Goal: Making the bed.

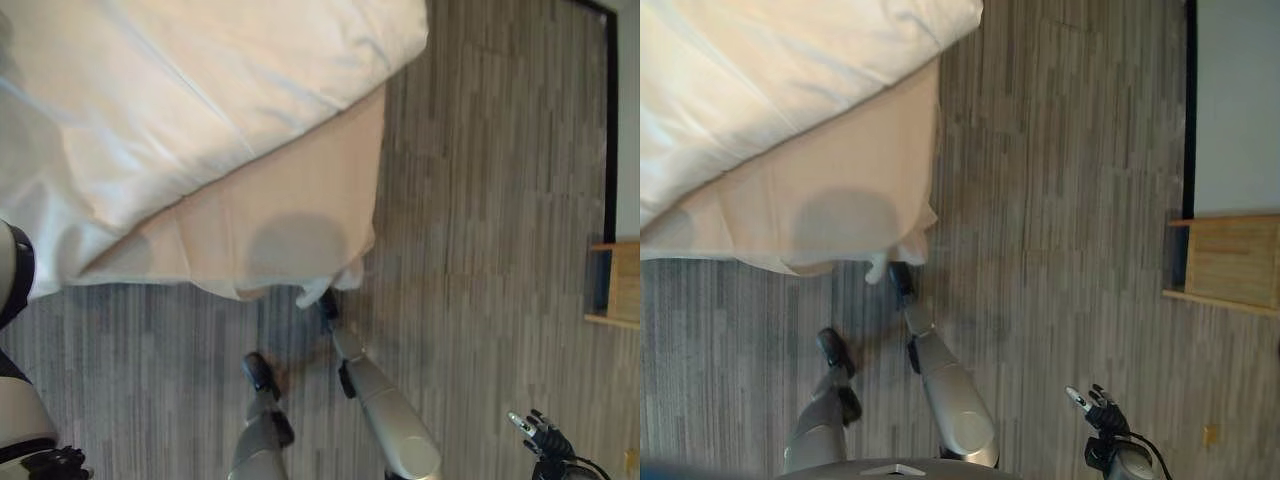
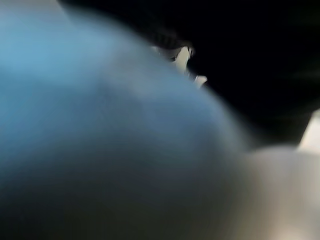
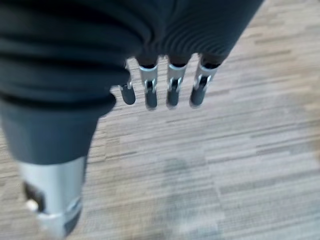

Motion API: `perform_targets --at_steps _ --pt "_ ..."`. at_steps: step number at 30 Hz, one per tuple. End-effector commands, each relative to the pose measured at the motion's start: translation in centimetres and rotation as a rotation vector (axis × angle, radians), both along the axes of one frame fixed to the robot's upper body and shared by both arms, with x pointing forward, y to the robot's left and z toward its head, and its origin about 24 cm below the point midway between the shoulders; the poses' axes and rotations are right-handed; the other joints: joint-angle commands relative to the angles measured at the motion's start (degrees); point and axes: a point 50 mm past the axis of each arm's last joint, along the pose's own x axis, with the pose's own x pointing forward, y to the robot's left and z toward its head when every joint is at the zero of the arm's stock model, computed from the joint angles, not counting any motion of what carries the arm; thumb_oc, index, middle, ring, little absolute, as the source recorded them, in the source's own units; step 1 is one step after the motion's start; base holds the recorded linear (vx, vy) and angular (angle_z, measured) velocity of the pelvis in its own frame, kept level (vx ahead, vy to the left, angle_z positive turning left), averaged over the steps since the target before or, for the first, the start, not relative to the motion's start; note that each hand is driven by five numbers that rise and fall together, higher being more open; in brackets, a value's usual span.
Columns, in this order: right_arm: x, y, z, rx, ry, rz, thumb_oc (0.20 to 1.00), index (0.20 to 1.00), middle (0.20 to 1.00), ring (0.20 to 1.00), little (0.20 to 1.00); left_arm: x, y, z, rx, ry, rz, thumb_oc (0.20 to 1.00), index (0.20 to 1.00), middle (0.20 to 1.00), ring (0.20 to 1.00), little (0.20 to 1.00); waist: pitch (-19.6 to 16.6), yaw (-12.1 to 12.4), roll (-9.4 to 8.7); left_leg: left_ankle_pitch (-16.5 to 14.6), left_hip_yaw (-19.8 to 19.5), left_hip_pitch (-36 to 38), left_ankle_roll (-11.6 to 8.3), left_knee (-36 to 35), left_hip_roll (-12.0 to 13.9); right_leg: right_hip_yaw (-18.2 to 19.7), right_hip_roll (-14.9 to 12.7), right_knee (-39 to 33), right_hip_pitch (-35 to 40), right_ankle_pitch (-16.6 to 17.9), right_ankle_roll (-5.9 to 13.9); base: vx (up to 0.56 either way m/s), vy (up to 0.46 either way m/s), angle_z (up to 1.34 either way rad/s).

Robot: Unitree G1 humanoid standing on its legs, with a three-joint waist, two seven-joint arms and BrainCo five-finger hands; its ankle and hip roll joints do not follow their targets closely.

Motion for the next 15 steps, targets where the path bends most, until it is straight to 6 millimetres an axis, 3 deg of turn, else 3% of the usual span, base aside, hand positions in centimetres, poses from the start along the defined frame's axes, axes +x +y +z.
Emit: perform_targets --at_steps 1,2,3,4,7,8,9,11,12,13,14,15 --pt "3.9 -1.3 3.2 -0.058 -0.187 0.022 1.0 1.0 1.0 1.0 1.0 0.0 -0.5 0.3 0.131 0.097 0.017 1.0 1.0 1.0 1.0 1.0 1.22 0.47 2.79 13.29 -2.75 2.01 2.25 -10.64 -0.26 -0.65 -1.11 0.87 7.68 -3.12 4.52 0.05 0.012 0.01" --pt "5.0 -0.3 3.7 -0.042 -0.231 0.064 1.0 1.0 1.0 1.0 1.0 0.9 -0.4 -1.2 0.163 0.177 0.045 1.0 1.0 1.0 1.0 1.0 1.91 0.46 3.05 10.96 -3.85 0.61 2.28 -9.59 -0.05 -1.05 -0.68 0.78 6.88 -4.22 4.64 -0.03 -0.025 0.03" --pt "5.1 -0.3 3.7 -0.042 -0.233 0.065 1.0 1.0 1.0 1.0 1.0 0.9 -0.3 -1.3 0.162 0.176 0.046 1.0 1.0 1.0 1.0 1.0 2.07 0.07 2.53 12.79 -3.43 -0.3 2.48 -9.28 -0.37 -0.92 -1.06 0.94 6.09 -3.03 4.48 0.06 0.02 0.0" --pt "5.4 0.1 3.8 -0.037 -0.242 0.075 1.0 1.0 1.0 1.0 1.0 1.2 -0.3 -1.9 0.166 0.205 0.054 1.0 1.0 1.0 1.0 1.0 2.17 0.36 3.14 10.84 -4.23 -0.17 2.37 -9.33 -0.05 -1.16 -0.69 0.84 6.34 -4.14 4.58 0.0 0.001 -0.03" --pt "6.3 0.6 4.5 -0.037 -0.275 0.119 1.0 1.0 1.0 1.0 1.0 2.6 0.2 -5.5 0.14 0.369 0.059 1.0 1.0 1.0 1.0 1.0 2.83 -0.17 3.36 10.66 -4.95 -1.28 2.5 -8.98 -0.27 -1.47 -0.83 1.09 5.16 -3.98 4.44 0.02 0.029 0.07" --pt "6.3 0.6 4.5 -0.038 -0.274 0.119 1.0 1.0 1.0 1.0 1.0 2.6 0.2 -5.5 0.14 0.37 0.059 1.0 1.0 1.0 1.0 1.0 2.79 -0.19 3.42 10.65 -4.96 -1.31 2.5 -8.96 -0.26 -1.48 -0.83 1.09 5.15 -3.98 4.44 -0.01 0.027 0.14" --pt "6.3 0.5 4.5 -0.05 -0.264 0.133 1.0 1.0 1.0 1.0 1.0 3.1 -0.1 -6.3 0.141 0.412 0.043 0.2 0.2 0.2 0.2 0.2 2.81 -0.08 3.72 10.38 -5.11 -1.26 2.53 -8.7 -0.37 -1.68 -1.06 1.2 5.3 -4.04 4.38 -0.01 0.015 0.04" --pt "6.2 0.4 4.4 -0.053 -0.257 0.141 1.0 1.0 1.0 1.0 1.0 3.3 -0.2 -6.5 0.156 0.436 0.043 0.2 0.2 0.2 0.2 0.2 2.68 -0.15 3.88 10.14 -5.43 -0.99 2.64 -8.6 -0.53 -1.68 -0.95 1.32 5.43 -4.13 4.31 -0.06 0.012 -0.08" --pt "6.1 0.3 4.4 -0.062 -0.247 0.153 1.0 1.0 1.0 1.0 1.0 3.6 -0.7 -6.7 0.204 0.471 0.047 0.2 0.2 0.2 0.2 0.2 2.75 -0.42 3.58 11.95 -5.08 -1.36 2.83 -8.51 -1.03 -1.67 -1.46 1.94 4.78 -3.25 4.09 -0.02 0.022 -0.09" --pt "6.1 0.3 4.3 -0.061 -0.245 0.152 1.0 1.0 1.0 1.0 1.0 3.6 -0.7 -6.7 0.204 0.473 0.046 0.2 0.2 0.2 0.2 0.2 2.53 -0.06 4.17 10.06 -5.52 -0.56 2.65 -8.69 -0.64 -1.83 -1.06 1.47 5.67 -4.27 4.25 -0.11 -0.016 0.01" --pt "6.2 0.3 4.5 -0.062 -0.249 0.157 1.0 1.0 1.0 1.0 1.0 3.8 -1.3 -6.5 0.237 0.468 0.03 0.2 0.2 0.2 0.2 0.2 2.67 -0.25 3.78 11.97 -5.17 -1.03 2.84 -8.69 -1.2 -1.7 -1.46 1.9 5.1 -3.34 4.12 -0.01 0.015 0.22" --pt "6.2 0.1 4.5 -0.068 -0.245 0.154 1.0 1.0 1.0 1.0 1.0 4.4 -2.6 -7.2 0.305 0.495 -0.016 0.2 0.2 0.2 0.2 0.2 2.78 0.46 4.3 11.92 -5.4 -0.17 2.88 -8.93 -1.35 -1.84 -1.57 2.12 5.81 -3.6 4.12 -0.1 -0.018 0.22"
